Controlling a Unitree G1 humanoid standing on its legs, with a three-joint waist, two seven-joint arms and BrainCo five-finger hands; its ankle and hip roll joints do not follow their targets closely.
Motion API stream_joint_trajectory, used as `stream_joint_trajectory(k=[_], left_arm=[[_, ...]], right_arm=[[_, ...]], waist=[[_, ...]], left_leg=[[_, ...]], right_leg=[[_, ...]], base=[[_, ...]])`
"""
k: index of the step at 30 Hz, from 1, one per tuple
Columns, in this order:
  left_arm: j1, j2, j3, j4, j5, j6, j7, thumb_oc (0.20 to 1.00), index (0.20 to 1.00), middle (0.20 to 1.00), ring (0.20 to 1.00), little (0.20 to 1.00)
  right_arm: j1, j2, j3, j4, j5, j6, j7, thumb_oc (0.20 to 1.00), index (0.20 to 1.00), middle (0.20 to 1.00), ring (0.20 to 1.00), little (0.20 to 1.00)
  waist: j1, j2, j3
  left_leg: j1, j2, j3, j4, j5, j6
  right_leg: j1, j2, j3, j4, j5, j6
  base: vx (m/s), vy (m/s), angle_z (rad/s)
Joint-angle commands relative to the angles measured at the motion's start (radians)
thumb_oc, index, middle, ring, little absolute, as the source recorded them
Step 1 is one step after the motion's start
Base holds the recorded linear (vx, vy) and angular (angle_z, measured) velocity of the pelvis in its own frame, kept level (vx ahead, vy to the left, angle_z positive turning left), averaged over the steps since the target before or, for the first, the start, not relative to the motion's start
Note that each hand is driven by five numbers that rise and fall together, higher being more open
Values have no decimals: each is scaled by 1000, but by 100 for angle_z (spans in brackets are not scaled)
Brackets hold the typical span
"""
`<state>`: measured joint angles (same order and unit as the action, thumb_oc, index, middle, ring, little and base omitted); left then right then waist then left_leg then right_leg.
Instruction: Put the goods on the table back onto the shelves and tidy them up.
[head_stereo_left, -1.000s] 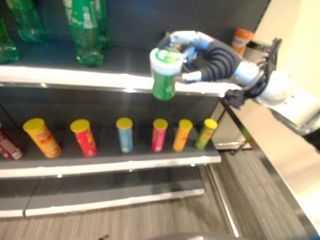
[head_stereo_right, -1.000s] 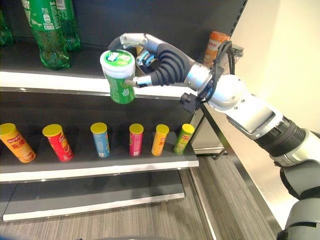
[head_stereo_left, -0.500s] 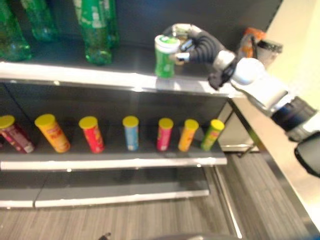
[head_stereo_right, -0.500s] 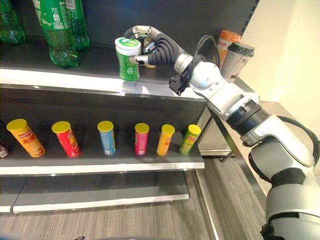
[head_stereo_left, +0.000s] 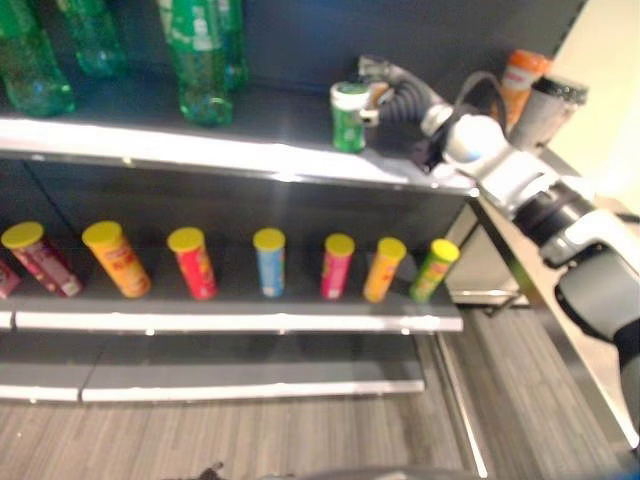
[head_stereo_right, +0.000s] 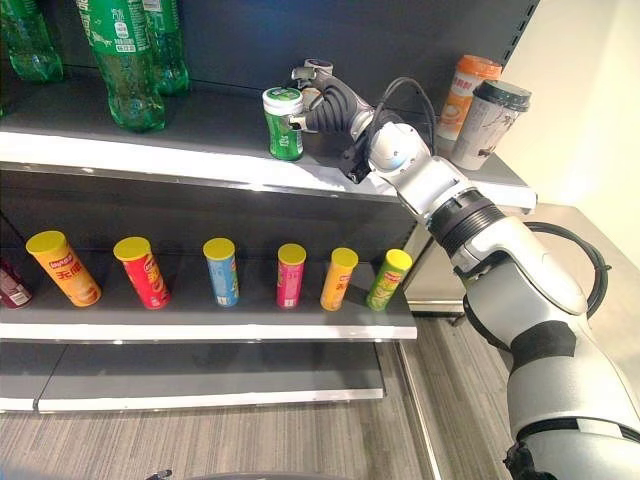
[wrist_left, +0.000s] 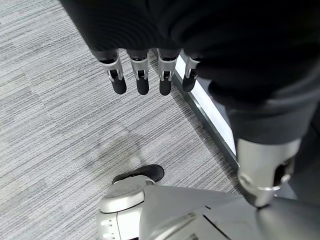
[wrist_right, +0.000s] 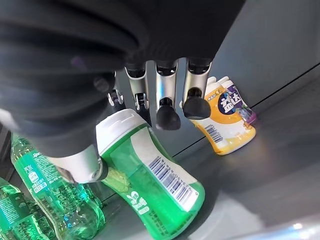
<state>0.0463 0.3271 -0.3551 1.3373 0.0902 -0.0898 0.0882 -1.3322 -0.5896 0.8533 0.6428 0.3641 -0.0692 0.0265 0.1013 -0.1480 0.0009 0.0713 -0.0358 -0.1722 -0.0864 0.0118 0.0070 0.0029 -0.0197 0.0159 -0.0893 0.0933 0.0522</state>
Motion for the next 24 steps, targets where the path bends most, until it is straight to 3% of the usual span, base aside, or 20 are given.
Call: stream_joint_trajectory(k=[1,24], left_arm=[[-58,-20,-36,55,-7,-25,-1,1000,1000,1000,1000,1000],[-45,-25,-30,52,-16,-32,-8,1000,1000,1000,1000,1000]], right_arm=[[-189,4,-17,113,-24,-14,-39,200,200,200,200,200],[-137,-68,-26,162,-45,-4,-18,200,200,200,200,200]], waist=[[17,-46,5],[1,-37,12]], left_leg=[[-14,39,-21,-1,-71,-28],[-6,42,-14,-1,-77,-29]], right_leg=[[70,-42,29,2,-65,36],[74,-44,33,2,-68,37]], base=[[0,0,0],[0,0,0]])
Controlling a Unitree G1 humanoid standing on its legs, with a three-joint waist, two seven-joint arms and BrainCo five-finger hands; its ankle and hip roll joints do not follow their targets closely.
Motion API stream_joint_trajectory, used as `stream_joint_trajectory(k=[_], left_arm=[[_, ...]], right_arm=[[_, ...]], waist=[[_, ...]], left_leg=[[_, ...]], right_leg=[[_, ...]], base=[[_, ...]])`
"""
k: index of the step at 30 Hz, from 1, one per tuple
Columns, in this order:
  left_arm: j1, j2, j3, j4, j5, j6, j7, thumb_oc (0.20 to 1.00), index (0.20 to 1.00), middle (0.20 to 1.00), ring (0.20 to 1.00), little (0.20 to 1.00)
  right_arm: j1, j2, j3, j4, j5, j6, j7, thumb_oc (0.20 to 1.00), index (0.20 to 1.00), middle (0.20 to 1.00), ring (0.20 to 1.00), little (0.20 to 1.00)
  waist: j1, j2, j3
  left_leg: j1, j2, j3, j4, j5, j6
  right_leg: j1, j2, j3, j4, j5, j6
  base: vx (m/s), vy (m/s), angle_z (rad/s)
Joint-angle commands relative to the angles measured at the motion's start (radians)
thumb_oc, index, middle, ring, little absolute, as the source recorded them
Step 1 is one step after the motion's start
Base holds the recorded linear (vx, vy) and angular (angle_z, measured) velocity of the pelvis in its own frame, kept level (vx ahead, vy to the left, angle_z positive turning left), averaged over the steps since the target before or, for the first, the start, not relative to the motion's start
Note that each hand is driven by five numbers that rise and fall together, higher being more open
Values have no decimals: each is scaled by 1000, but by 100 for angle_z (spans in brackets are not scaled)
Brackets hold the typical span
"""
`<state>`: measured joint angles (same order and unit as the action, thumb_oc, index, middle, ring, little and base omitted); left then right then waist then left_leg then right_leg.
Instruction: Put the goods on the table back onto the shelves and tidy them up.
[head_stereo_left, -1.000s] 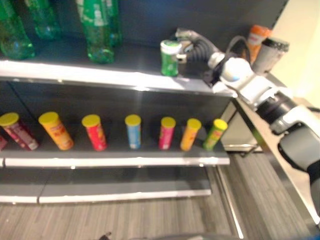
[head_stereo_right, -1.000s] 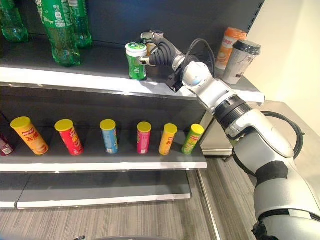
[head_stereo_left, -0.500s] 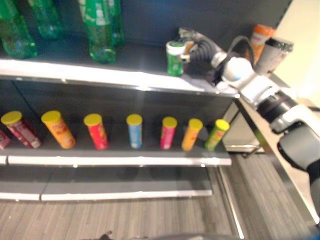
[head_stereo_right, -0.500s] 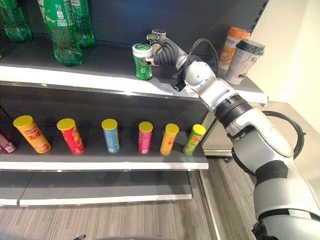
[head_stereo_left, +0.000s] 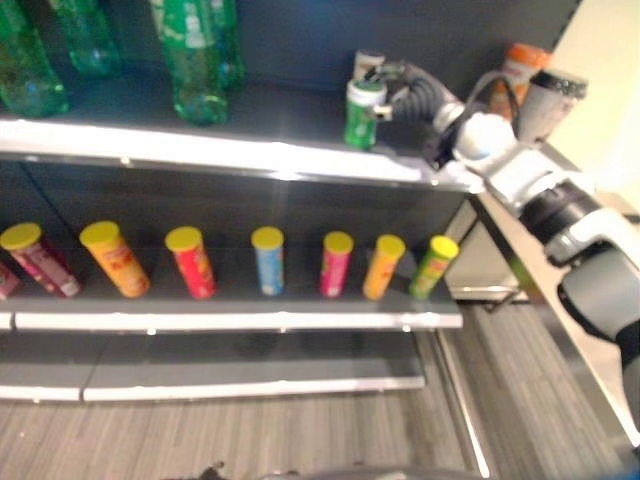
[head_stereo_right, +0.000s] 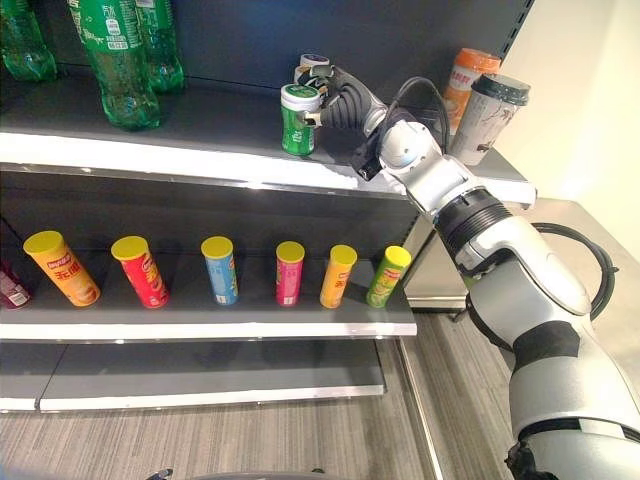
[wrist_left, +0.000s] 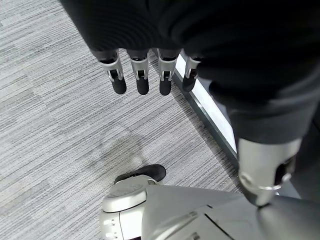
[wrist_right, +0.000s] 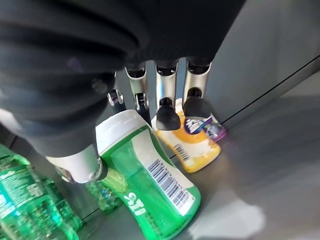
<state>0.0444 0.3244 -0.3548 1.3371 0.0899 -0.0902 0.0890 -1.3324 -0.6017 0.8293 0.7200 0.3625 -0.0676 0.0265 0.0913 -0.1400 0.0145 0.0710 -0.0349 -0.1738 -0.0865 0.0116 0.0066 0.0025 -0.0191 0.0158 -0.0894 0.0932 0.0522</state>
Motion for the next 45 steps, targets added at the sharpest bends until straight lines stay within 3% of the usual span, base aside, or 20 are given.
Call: stream_joint_trajectory(k=[1,18,19,20,21,45], left_arm=[[-42,-23,-28,53,-17,-32,-8,1000,1000,1000,1000,1000],[-38,-22,-16,62,-16,-31,-9,1000,1000,1000,1000,1000],[-39,-21,-15,63,-16,-31,-8,1000,1000,1000,1000,1000],[-38,-21,-15,63,-15,-30,-8,1000,1000,1000,1000,1000],[-37,-21,-15,63,-15,-31,-7,1000,1000,1000,1000,1000],[-33,-8,36,79,-12,-19,4,1000,1000,1000,1000,1000]], right_arm=[[-131,-63,-6,88,-47,-6,-20,200,200,200,200,200],[-109,-90,-16,32,-33,-20,-23,200,200,200,200,200],[-108,-93,-16,24,-30,-22,-24,485,485,485,485,485],[-106,-93,-16,15,-27,-23,-25,570,570,570,570,570],[-103,-94,-16,8,-25,-25,-26,1000,1000,1000,1000,1000],[-110,-221,-27,-226,21,-78,-68,1000,1000,1000,1000,1000]], waist=[[9,-44,-1],[3,-44,4],[2,-45,4],[1,-45,5],[1,-45,4],[-22,-47,-1]], left_leg=[[-5,41,-13,-1,-78,-29],[-3,46,-10,-1,-79,-33],[-3,46,-10,-1,-79,-34],[-3,47,-11,-1,-79,-34],[-2,47,-11,-1,-80,-35],[6,58,16,-1,-87,-45]], right_leg=[[74,-45,32,2,-68,37],[76,-43,32,2,-74,35],[76,-43,32,2,-75,34],[76,-43,32,2,-76,34],[77,-42,31,2,-76,34],[72,-36,38,2,-81,35]], base=[[0,0,0],[0,0,0],[0,0,0],[0,0,0],[0,0,0],[-1,0,0]])
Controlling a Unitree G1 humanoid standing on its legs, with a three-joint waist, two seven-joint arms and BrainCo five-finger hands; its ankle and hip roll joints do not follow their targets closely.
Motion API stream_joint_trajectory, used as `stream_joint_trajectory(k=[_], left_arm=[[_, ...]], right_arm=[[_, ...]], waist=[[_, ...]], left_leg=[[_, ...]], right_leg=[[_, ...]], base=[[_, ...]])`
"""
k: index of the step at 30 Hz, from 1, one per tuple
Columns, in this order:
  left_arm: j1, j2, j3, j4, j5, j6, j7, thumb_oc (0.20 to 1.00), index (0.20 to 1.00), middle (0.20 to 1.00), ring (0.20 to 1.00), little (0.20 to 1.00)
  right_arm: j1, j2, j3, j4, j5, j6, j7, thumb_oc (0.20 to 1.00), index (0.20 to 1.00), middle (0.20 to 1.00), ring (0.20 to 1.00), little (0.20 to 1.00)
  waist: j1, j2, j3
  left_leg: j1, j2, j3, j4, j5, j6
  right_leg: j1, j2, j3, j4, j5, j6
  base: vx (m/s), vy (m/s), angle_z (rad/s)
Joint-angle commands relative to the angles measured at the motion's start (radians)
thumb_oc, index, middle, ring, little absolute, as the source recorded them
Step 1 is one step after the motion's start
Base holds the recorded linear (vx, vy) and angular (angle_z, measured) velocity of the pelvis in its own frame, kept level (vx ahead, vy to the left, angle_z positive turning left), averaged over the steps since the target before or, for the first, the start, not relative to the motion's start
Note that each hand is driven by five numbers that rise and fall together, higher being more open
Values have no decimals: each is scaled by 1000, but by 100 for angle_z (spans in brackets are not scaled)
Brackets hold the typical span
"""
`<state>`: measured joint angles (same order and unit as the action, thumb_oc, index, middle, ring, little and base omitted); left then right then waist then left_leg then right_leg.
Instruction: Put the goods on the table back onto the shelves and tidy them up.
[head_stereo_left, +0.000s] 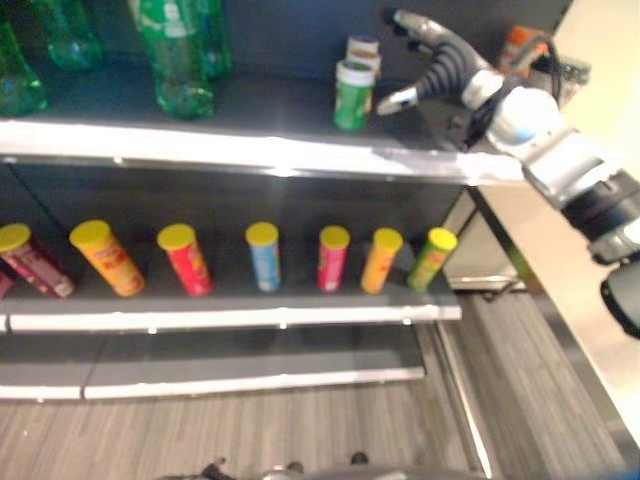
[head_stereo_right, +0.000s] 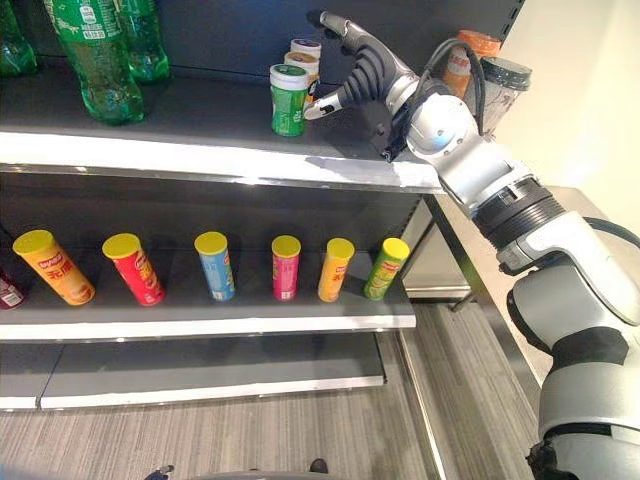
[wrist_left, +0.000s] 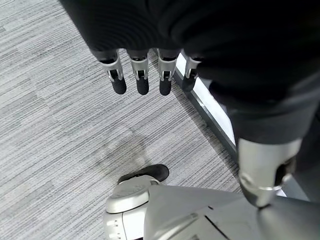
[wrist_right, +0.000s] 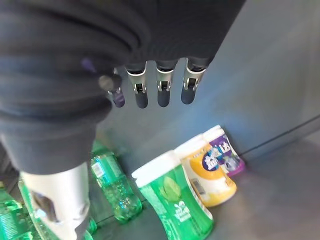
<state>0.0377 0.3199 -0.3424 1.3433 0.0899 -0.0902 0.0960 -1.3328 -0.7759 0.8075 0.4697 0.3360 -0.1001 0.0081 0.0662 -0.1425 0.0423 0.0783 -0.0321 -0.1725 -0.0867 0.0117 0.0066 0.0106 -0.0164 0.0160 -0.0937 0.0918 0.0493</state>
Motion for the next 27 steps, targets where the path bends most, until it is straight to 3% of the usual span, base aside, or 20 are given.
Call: stream_joint_trajectory(k=[1,8,16,27], left_arm=[[-26,-3,23,73,-12,-19,-3,1000,1000,1000,1000,1000],[-22,-15,46,73,-3,-10,6,1000,1000,1000,1000,1000],[-20,-18,44,72,5,9,3,1000,1000,1000,1000,1000],[-30,-12,54,92,-5,34,11,1000,1000,1000,1000,1000]], right_arm=[[-109,-47,-5,24,48,-45,-50,1000,1000,1000,1000,1000],[-19,-99,-59,-133,26,-50,-64,1000,1000,1000,1000,1000],[113,-31,-91,-137,204,-13,-31,1000,1000,1000,1000,1000],[99,42,-77,-60,360,33,-56,1000,1000,1000,1000,1000]], waist=[[4,-45,-28],[-10,-37,-30],[-10,-27,-28],[-8,-35,-29]], left_leg=[[-1,55,15,-1,-88,-45],[1,54,28,-1,-92,-44],[6,51,29,-1,-94,-43],[8,50,35,-1,-93,-45]], right_leg=[[64,-39,38,6,-80,38],[66,-38,49,6,-84,38],[72,-41,55,6,-90,34],[72,-42,61,6,-87,32]], base=[[-8,7,-9],[0,7,-9],[0,0,0],[0,0,0]])
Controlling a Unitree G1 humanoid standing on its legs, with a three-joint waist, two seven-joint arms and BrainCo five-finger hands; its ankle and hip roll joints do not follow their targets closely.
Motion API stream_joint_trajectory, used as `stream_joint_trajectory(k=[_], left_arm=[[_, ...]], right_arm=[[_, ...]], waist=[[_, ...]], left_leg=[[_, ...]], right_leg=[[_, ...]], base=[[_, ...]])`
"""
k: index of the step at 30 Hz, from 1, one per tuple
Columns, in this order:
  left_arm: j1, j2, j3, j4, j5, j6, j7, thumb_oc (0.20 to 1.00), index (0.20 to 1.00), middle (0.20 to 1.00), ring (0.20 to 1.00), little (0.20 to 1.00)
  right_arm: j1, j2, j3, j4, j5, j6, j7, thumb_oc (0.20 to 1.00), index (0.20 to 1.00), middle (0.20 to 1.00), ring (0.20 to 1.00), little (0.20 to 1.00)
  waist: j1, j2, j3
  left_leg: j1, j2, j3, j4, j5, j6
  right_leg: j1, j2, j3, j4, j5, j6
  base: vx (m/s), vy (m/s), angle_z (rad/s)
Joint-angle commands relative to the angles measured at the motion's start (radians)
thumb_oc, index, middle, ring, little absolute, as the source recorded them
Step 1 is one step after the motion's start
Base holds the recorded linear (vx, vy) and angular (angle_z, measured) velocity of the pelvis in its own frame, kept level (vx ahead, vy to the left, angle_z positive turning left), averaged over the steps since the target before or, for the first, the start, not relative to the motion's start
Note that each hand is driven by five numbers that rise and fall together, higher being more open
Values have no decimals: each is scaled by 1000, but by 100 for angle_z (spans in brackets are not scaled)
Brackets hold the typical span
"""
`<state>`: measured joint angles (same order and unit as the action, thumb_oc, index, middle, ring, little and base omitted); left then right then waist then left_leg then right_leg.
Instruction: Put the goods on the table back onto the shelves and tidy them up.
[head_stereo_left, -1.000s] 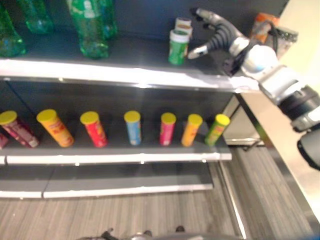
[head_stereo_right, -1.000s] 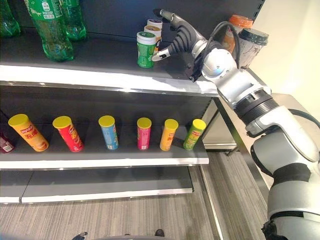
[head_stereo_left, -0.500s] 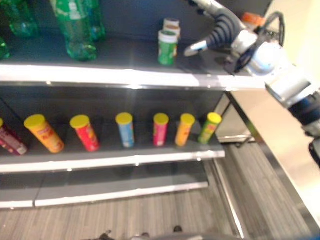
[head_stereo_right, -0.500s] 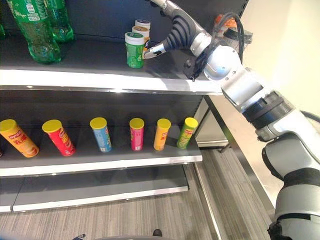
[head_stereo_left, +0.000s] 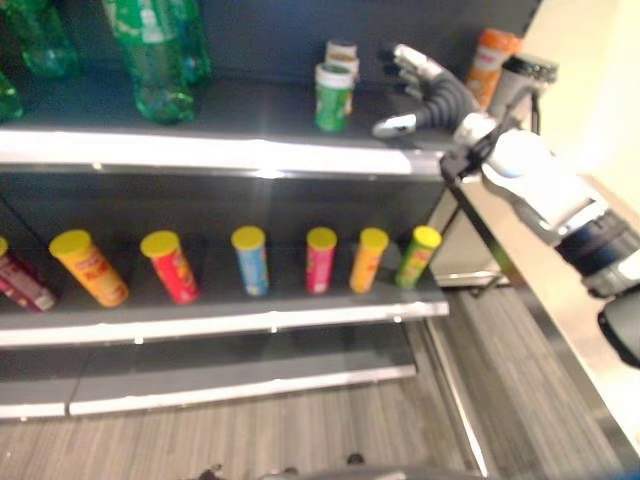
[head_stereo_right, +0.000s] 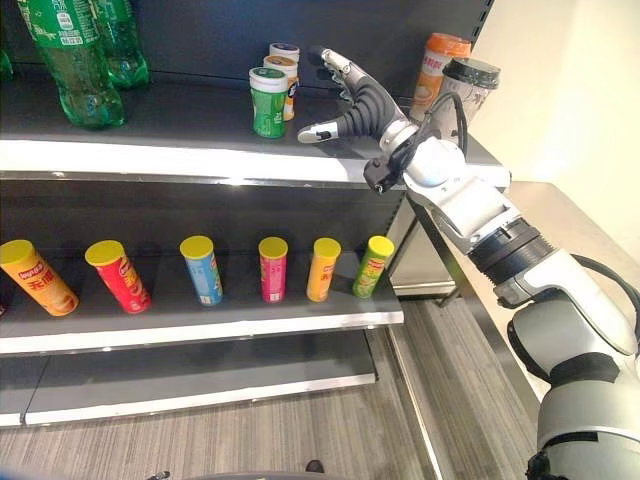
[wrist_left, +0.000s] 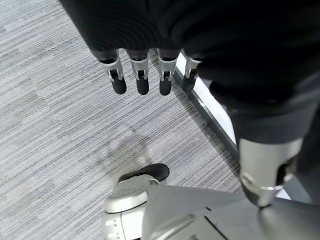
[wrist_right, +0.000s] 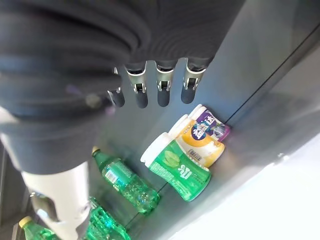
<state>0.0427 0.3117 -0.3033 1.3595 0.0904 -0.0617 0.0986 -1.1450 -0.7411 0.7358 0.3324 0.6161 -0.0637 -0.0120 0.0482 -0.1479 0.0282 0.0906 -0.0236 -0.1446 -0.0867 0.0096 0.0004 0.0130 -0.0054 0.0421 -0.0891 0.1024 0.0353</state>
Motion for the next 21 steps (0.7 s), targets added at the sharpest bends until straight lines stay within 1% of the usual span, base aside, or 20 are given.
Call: stream_joint_trajectory(k=[1,7,8,9,10,11,12,13,14,16,18,20,21], left_arm=[[-36,-1,22,81,-14,11,11,1000,1000,1000,1000,1000],[-33,3,30,88,-29,17,22,1000,1000,1000,1000,1000],[-32,4,32,90,-33,18,25,1000,1000,1000,1000,1000],[-33,1,40,95,-37,18,31,1000,1000,1000,1000,1000],[-33,2,40,95,-37,18,31,1000,1000,1000,1000,1000],[-31,-1,43,96,-39,17,34,1000,1000,1000,1000,1000],[-59,-17,27,82,-44,20,63,1000,1000,1000,1000,1000],[-78,-40,25,62,-63,26,57,1000,1000,1000,1000,1000],[-78,-57,22,53,-73,31,58,1000,1000,1000,1000,1000],[-83,-67,20,39,-71,36,63,1000,1000,1000,1000,1000],[-92,-69,15,29,-60,35,72,1000,1000,1000,1000,1000],[-101,-65,15,24,-50,33,76,1000,1000,1000,1000,1000],[-101,-65,15,24,-50,33,76,1000,1000,1000,1000,1000]], right_arm=[[-115,19,-1,118,83,10,-51,1000,1000,1000,1000,1000],[-155,44,-3,154,75,18,-77,1000,1000,1000,1000,1000],[-163,43,-10,159,46,19,-87,1000,1000,1000,1000,1000],[-155,30,-36,139,-33,12,-117,1000,1000,1000,1000,1000],[-154,29,-36,138,-34,13,-117,1000,1000,1000,1000,1000],[-147,18,-54,114,-77,8,-136,1000,1000,1000,1000,1000],[-130,24,-67,34,-120,-11,-169,1000,1000,1000,1000,1000],[-93,38,-134,-83,-221,-4,-222,1000,1000,1000,1000,1000],[-71,52,-169,-128,-294,1,-250,1000,1000,1000,1000,1000],[-41,63,-232,-187,-435,10,-279,1000,1000,1000,1000,1000],[-22,76,-257,-238,-512,10,-289,1000,1000,1000,1000,1000],[-13,78,-256,-267,-566,15,-273,1000,1000,1000,1000,1000],[-13,78,-257,-268,-566,16,-272,1000,1000,1000,1000,1000]], waist=[[12,-33,-16],[14,-35,-17],[14,-35,-18],[12,-34,-17],[12,-34,-17],[9,-32,-17],[0,-28,-16],[-14,-14,-13],[-16,-10,-11],[-19,-6,-11],[-22,-4,-12],[-23,-5,-12],[-22,-5,-12]], left_leg=[[-5,42,6,-1,-91,-39],[-4,43,5,-1,-91,-39],[-4,43,5,-1,-91,-39],[-5,43,2,-1,-91,-37],[-5,43,2,-1,-91,-37],[-5,43,2,-1,-92,-36],[-4,44,6,-1,-93,-35],[-5,46,14,-1,-96,-30],[-7,46,15,-1,-98,-27],[-15,44,16,-1,-92,-23],[-18,43,17,-1,-94,-20],[-15,43,21,-1,-96,-19],[-14,43,21,-1,-96,-19]], right_leg=[[69,-53,34,2,-97,45],[70,-53,31,2,-95,44],[69,-53,31,2,-95,44],[68,-53,30,3,-94,44],[68,-53,30,3,-94,44],[68,-54,31,3,-93,44],[65,-54,34,4,-92,44],[61,-54,40,5,-92,44],[59,-53,41,3,-91,44],[47,-53,45,2,-81,44],[42,-52,48,2,-82,44],[45,-53,53,2,-82,43],[45,-52,53,2,-82,43]], base=[[0,0,0],[0,0,0],[0,0,0],[0,0,0],[0,0,0],[0,0,0],[0,0,0],[0,0,0],[-46,17,-3],[-46,-5,-9],[-10,-4,-4],[0,0,0],[8,-5,-5]])
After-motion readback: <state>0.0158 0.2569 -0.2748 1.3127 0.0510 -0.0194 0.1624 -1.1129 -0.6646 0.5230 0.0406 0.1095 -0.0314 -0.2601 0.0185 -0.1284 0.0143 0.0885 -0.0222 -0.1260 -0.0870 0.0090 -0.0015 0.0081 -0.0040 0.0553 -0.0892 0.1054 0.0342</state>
